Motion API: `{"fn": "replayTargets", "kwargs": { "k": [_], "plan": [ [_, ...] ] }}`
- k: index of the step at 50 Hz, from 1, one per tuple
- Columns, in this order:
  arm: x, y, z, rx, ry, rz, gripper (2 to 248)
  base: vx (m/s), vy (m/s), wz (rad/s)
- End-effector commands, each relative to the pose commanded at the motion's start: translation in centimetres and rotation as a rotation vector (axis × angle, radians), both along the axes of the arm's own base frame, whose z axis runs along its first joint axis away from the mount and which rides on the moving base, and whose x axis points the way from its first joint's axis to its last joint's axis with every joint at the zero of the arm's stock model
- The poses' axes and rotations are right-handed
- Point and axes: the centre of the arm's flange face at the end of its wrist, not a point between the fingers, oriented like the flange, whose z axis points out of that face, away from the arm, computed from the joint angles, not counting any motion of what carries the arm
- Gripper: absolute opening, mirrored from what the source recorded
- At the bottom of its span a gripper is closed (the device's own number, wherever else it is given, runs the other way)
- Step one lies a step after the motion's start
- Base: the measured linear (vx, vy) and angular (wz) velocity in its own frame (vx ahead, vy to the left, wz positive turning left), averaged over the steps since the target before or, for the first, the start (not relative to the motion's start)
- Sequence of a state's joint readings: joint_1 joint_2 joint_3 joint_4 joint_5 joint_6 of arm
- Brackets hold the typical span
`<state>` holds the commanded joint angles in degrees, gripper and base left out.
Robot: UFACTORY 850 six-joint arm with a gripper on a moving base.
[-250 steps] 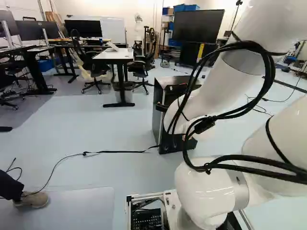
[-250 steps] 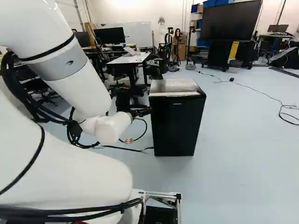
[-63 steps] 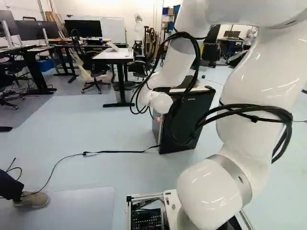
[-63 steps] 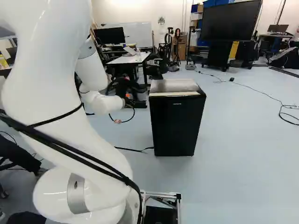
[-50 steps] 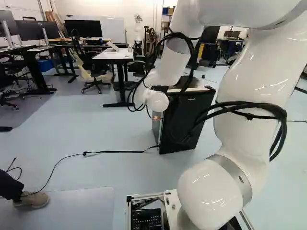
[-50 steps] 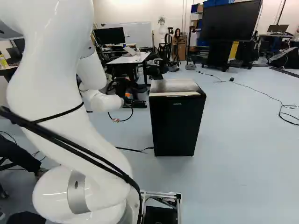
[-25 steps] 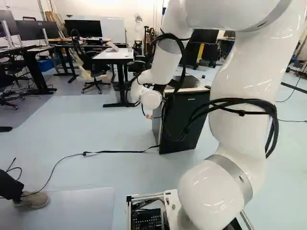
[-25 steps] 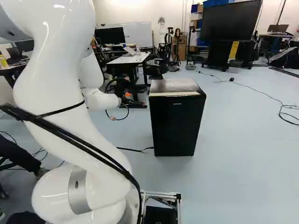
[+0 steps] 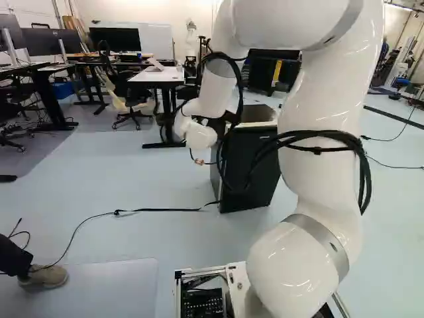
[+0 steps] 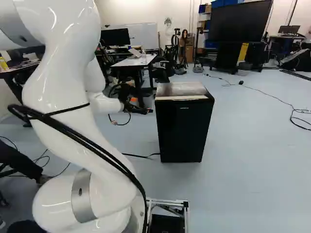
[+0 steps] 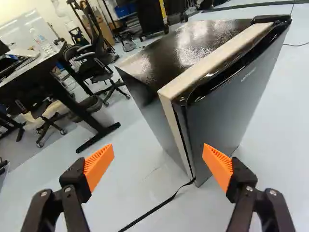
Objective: Open the fridge door
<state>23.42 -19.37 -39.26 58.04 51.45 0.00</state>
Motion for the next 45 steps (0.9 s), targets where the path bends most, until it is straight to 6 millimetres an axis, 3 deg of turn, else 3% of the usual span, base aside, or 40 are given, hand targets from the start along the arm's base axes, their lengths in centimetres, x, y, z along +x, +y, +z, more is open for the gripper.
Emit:
{"fn": "replayTargets", "kwargs": {
  "k": [25,45],
  "plan": [
    [1.8,1.2,-3.3,0.001,0.024,-0.13,247,0.0,0.0,0.0],
    [3.2,1.0,-5.4,-0.002,0.029,-0.256,247,0.0,0.0,0.0]
  ]
}}
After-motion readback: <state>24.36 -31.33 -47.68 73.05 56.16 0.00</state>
